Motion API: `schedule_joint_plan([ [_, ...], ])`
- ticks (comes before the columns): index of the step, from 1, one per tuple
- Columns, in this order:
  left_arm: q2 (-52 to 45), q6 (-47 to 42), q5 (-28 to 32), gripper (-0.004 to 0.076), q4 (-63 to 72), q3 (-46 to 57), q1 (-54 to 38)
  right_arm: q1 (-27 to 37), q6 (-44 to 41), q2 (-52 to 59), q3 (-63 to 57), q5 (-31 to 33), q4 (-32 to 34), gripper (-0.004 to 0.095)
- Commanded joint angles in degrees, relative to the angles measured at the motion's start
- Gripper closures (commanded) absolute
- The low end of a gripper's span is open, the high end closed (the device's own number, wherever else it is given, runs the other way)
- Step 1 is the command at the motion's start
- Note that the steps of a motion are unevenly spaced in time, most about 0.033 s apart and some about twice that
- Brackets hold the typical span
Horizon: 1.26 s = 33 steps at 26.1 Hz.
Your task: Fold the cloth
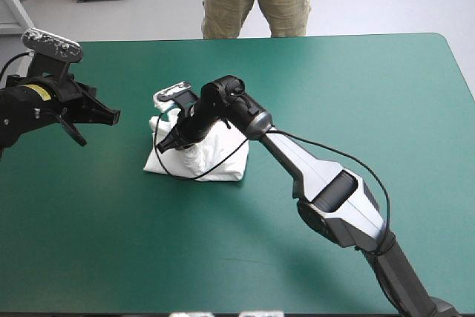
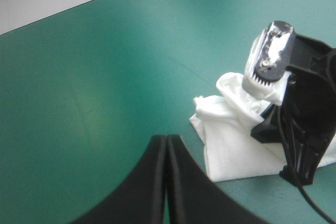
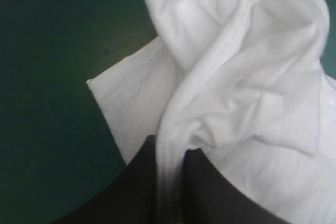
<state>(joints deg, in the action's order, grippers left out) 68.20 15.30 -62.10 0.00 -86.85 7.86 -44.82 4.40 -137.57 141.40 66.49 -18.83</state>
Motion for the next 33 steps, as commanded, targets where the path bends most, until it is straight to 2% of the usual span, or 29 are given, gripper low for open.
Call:
schedule_joint_plan([
  [1, -1.09, -0.82, 2.85, 0.0733, 0.0, -1.61, -0.08, -1.68, 5.23, 3.53, 5.37, -2.62, -7.36, 0.0581],
  [3, -1.09, -0.9, 2.85, 0.0733, 0.0, -1.61, -0.08, -2.04, 9.14, 3.53, 6.31, -2.63, -11.88, 0.0431],
  [6, -1.09, -0.9, 2.85, 0.0733, 0.0, -1.61, -0.08, -1.91, 9.48, 3.53, 7.45, -0.35, -14.06, 0.0326],
  [8, -1.09, -0.9, 2.85, 0.0733, 0.0, -1.61, -0.08, -1.46, 7.52, 3.53, 8.19, 1.93, -13.26, 0.0326],
  [10, -1.09, -0.9, 2.85, 0.0733, 0.0, -1.61, -0.08, -1.15, 4.7, 3.66, 9.48, 4.79, -9.65, 0.0339],
  [13, -1.09, -0.9, 2.84, 0.0733, 0.0, -1.61, -0.08, -0.75, -0.18, 5.54, 9.78, 5.07, -0.89, 0.0387],
  [16, -1.09, -0.9, 2.94, 0.0733, 0.0, -1.61, -0.08, -0.36, -0.92, 9.57, 7.2, 5.19, 0.93, 0.0429],
  [18, -1.09, -0.9, 2.94, 0.0733, 0.0, -1.61, -0.08, -0.15, -0.81, 13.55, 2.31, 5.19, 2.25, 0.044],
  [21, -1.09, -0.9, 2.94, 0.0733, 0.0, -1.61, -0.08, 0.2, -0.81, 19.61, -8.62, 4.99, 8.34, 0.044],
  [23, -1.09, -0.9, 2.94, 0.0733, 0.46, -1.61, -0.08, 1.48, -1.28, 24.29, -18.23, 2.79, 11.92, 0.044],
  [24, -1.09, -0.9, 2.94, 0.0733, 0.46, -1.61, -0.08, 2.45, -1.33, 26.88, -23.61, 0.02, 11.67, 0.044],
  [25, -1.09, -0.9, 2.94, 0.0733, 0.56, -1.61, -0.08, 5.28, -0.14, 32.05, -33.62, -7.07, 7.74, 0.044],
  [26, -1.09, -0.9, 2.94, 0.0733, 0.56, -1.61, -0.08, 7.03, 1.26, 34.84, -38.99, -11.53, 4.04, 0.044],
  [27, -1.0, -0.9, 2.94, 0.0733, 0.56, -1.61, -0.08, 10.28, 4.7, 39.01, -47.92, -18.84, -4.63, 0.0439],
  [28, -1.0, -0.9, 3.07, 0.0733, 0.56, -1.61, -0.08, 12.03, 7.42, 40.62, -52.19, -21.99, -9.93, 0.0439],
  [29, -1.0, -0.9, 3.48, 0.0733, 0.56, -1.61, -0.08, 14.74, 13.14, 42.24, -59.1, -25.51, -19.34, 0.0435],
  [30, -1.0, -0.9, 3.59, 0.0733, 0.66, -1.61, -0.08, 15.96, 16.66, 42.24, -61.59, -26.34, -24.25, 0.0427],
  [31, -1.0, -1.03, 3.59, 0.0733, 1.05, -1.61, -0.08, 17.77, 23.08, 41.58, -64.91, -26.87, -32.51, 0.0404],
  [33, -1.0, -1.03, 3.59, 0.0733, 1.84, -1.61, -0.08, 18.75, 29.64, 39.32, -67.09, -27.76, -40.6, 0.0362],
])
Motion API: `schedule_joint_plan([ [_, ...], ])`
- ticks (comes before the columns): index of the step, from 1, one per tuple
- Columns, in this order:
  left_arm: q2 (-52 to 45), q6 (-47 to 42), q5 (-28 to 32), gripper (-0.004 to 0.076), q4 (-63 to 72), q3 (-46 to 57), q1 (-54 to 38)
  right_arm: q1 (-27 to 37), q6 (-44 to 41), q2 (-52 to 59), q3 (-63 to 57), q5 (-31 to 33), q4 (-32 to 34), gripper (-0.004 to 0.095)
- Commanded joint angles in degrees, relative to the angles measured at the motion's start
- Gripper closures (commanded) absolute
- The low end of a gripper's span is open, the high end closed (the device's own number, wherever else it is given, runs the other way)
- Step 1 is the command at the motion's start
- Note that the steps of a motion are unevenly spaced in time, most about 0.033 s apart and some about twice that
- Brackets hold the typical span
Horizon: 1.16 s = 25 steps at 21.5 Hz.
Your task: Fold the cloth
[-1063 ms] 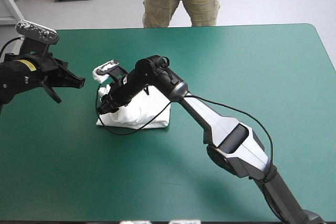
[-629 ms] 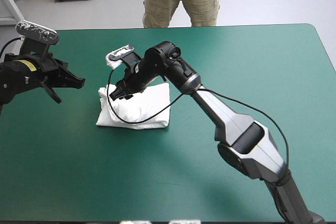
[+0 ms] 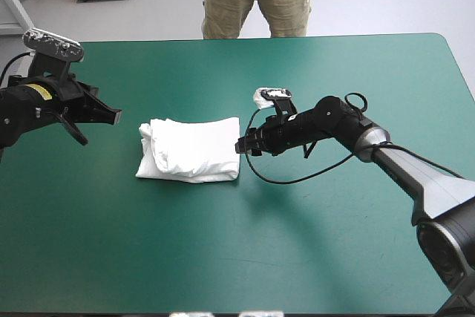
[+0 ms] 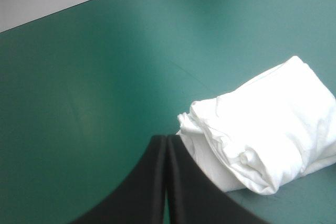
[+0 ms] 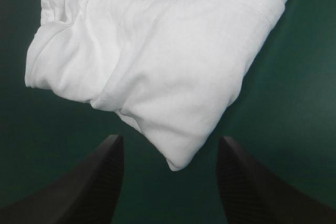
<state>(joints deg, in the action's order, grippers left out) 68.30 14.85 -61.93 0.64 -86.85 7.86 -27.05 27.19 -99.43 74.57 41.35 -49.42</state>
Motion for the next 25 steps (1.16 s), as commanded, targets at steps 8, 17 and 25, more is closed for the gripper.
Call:
schedule_joint_plan([
  [8, -1.1, -0.46, 4.38, 0.0733, 2.56, -1.61, -0.08, 1.45, 19.12, -10.36, 0.19, -5.21, -27.12, 0.0372],
  [17, -1.1, -0.46, 4.38, 0.0733, 2.53, -1.61, -0.08, 2.0, 24.13, -11.56, 5.84, 0.38, -27.78, 0.0906],
  [25, -1.1, -0.46, 4.04, 0.0733, 2.68, -1.61, 0.02, 13.16, -0.42, -0.27, 5.2, 1.84, 11.53, 0.0907],
])
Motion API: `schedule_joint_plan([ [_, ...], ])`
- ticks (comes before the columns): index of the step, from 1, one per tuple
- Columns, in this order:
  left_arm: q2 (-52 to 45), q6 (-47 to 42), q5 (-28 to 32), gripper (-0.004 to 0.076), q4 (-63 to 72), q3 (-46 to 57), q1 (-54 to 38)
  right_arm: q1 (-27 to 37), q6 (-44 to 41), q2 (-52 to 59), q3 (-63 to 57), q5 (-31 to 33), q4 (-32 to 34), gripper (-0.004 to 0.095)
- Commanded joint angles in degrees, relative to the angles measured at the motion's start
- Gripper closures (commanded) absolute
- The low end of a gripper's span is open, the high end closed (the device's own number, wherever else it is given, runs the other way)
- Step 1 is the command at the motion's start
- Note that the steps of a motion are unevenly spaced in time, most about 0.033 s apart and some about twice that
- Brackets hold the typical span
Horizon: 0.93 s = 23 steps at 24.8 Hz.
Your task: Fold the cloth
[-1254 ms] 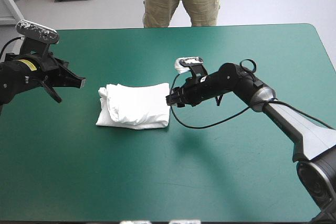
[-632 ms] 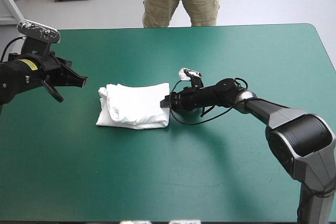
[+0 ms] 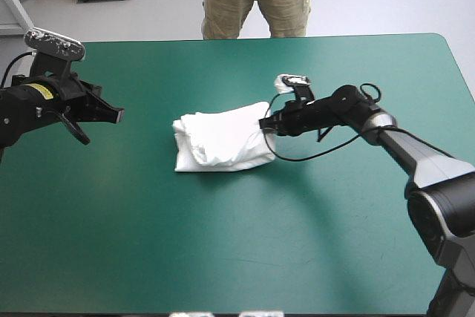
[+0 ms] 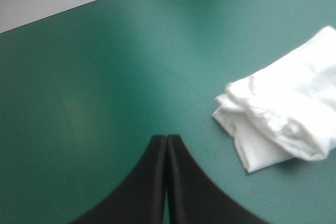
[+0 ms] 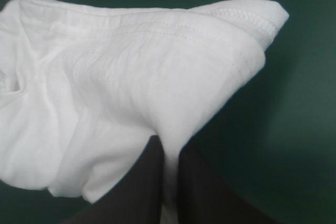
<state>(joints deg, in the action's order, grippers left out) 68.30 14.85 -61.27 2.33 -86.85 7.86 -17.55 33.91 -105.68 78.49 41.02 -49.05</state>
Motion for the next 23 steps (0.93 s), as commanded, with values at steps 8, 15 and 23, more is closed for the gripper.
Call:
schedule_joint_plan([
  [8, -1.1, -0.46, 2.74, 0.0733, 1.12, -1.61, 0.02, 25.72, -28.87, 19.05, -10.54, 10.21, 49.05, 0.0907],
  [15, -1.1, -0.46, 2.49, 0.0733, 1.12, -1.61, 0.02, 35.84, -32.14, 21.78, -13.75, 11.26, 56.8, 0.0906],
  [23, -2.27, -1.98, 2.52, 0.0733, 0.24, -1.61, 0.02, 36.86, -34.46, 23.03, -13.75, 12.45, 56.22, 0.0554],
])
